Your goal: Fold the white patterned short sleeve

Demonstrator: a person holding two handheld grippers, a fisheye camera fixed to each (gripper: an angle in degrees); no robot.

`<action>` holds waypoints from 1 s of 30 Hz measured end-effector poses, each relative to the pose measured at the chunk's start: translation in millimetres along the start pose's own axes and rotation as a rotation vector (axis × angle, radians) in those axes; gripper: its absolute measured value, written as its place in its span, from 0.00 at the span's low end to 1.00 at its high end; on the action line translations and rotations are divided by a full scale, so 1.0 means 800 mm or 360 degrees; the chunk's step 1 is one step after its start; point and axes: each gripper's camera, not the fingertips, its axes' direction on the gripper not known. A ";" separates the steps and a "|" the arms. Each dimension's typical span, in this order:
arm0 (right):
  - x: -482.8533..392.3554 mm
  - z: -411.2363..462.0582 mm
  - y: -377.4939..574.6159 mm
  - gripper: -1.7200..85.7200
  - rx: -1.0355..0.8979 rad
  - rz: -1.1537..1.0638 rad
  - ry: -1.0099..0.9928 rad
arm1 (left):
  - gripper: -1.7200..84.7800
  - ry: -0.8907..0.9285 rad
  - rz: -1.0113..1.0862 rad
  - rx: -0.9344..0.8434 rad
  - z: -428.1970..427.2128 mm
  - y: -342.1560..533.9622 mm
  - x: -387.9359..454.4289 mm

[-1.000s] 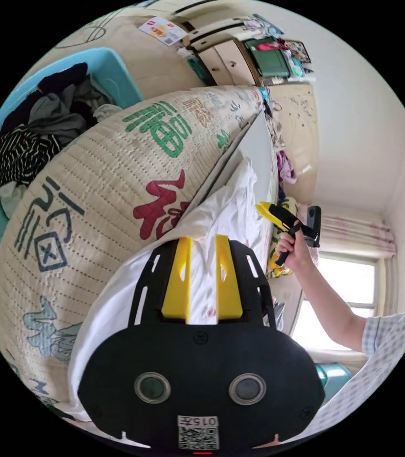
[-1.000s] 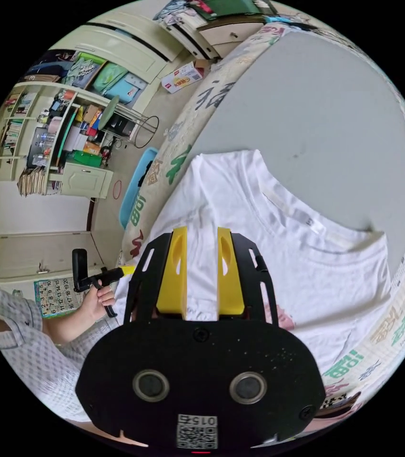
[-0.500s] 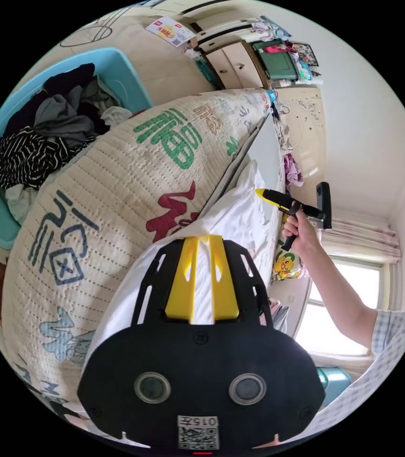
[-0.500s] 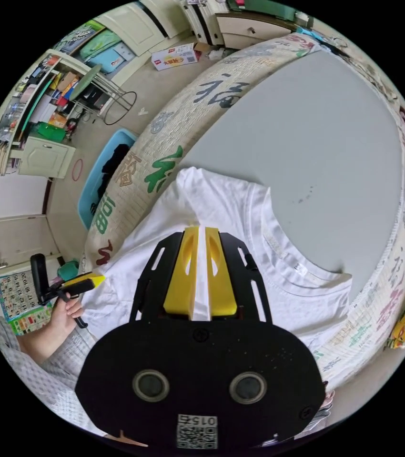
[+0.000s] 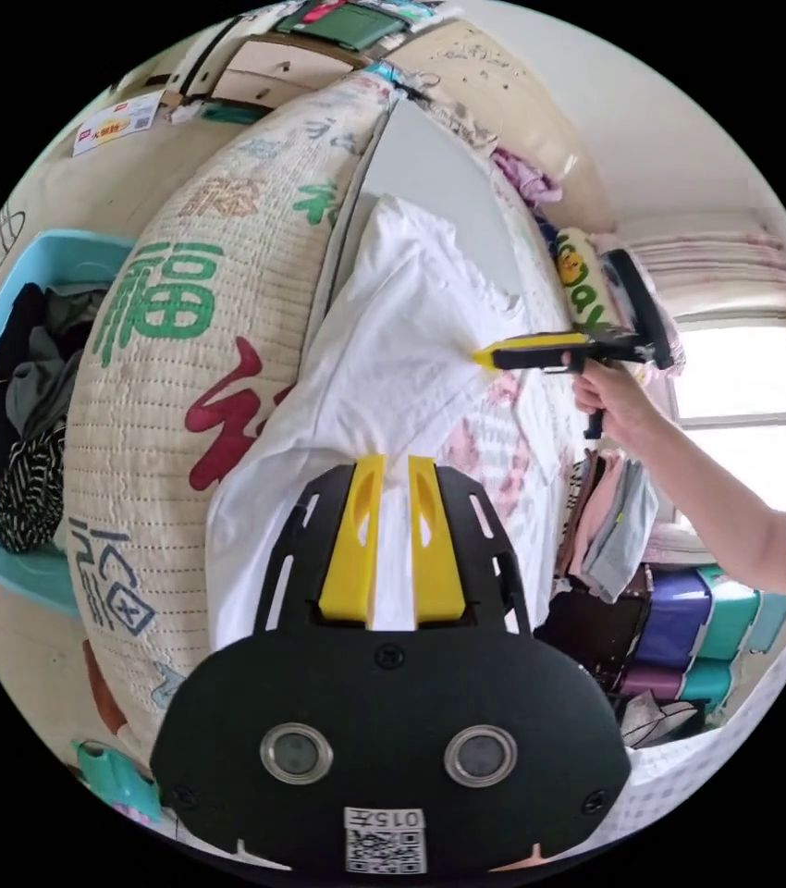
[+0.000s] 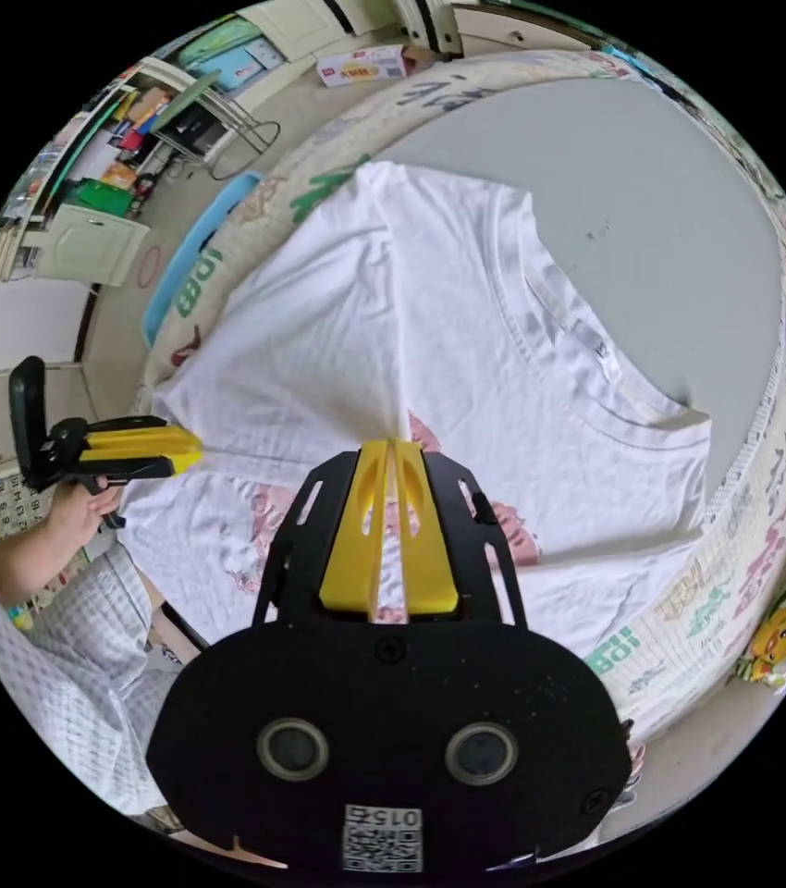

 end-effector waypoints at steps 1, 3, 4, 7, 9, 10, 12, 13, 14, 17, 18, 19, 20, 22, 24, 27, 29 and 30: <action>0.005 0.002 0.003 0.02 0.0001 0.0024 -0.0031 | 0.05 -0.0014 0.0059 -0.0064 0.001 -0.005 0.005; 0.030 0.002 0.024 0.01 0.0056 0.0137 -0.0118 | 0.06 -0.0002 0.0156 -0.0199 0.001 -0.017 0.013; 0.038 0.000 0.031 0.01 0.0088 0.0147 -0.0149 | 0.07 0.0031 0.0239 -0.0283 -0.003 -0.029 0.017; 0.091 -0.020 0.070 0.02 0.0215 0.0274 -0.0129 | 0.08 0.0008 0.0352 -0.0095 -0.050 -0.073 0.020; 0.143 -0.040 0.100 0.05 0.0330 0.0453 0.0047 | 0.09 -0.0065 0.0372 0.0042 -0.075 -0.113 0.024; 0.154 -0.044 0.106 0.07 0.0367 0.0470 0.0059 | 0.10 -0.0119 0.0410 0.0105 -0.083 -0.142 0.031; 0.200 -0.046 0.119 0.16 0.0372 0.0563 0.0077 | 0.12 -0.0220 0.0479 0.0149 -0.079 -0.186 0.046; 0.210 -0.044 0.121 0.18 0.0352 0.0598 0.0099 | 0.13 -0.0276 0.0505 0.0136 -0.069 -0.214 0.057; 0.227 -0.038 0.123 0.20 0.0308 0.0656 0.0165 | 0.14 -0.0294 0.0535 0.0120 -0.063 -0.228 0.064; 0.250 -0.016 0.130 0.22 0.0213 0.0672 0.0205 | 0.16 -0.0346 0.0648 0.0049 -0.032 -0.281 0.097; 0.256 -0.005 0.136 0.21 0.0193 0.0658 0.0164 | 0.16 -0.0314 0.0657 -0.0026 -0.017 -0.298 0.106; 0.258 0.002 0.140 0.20 0.0184 0.0646 0.0138 | 0.16 -0.0295 0.0650 -0.0104 -0.002 -0.310 0.113; 0.262 0.016 0.149 0.19 0.0164 0.0644 0.0103 | 0.16 -0.0296 0.0650 -0.0137 0.005 -0.313 0.116; 0.265 0.033 0.164 0.18 0.0142 0.0670 0.0102 | 0.14 -0.0381 0.0697 -0.0255 0.027 -0.318 0.133; 0.261 0.043 0.186 0.14 0.0143 0.0695 0.0166 | 0.12 -0.0497 0.0745 -0.0278 0.035 -0.312 0.146; 0.250 0.054 0.211 0.06 0.0099 0.0609 0.0201 | 0.05 -0.0574 0.0795 -0.0297 0.036 -0.300 0.160; 0.241 0.055 0.231 0.04 0.0123 0.0565 0.0208 | 0.03 -0.0545 0.0788 -0.0295 0.031 -0.292 0.163; 0.236 0.055 0.247 0.03 0.0154 0.0552 0.0193 | 0.02 -0.0534 0.0774 -0.0271 0.025 -0.285 0.166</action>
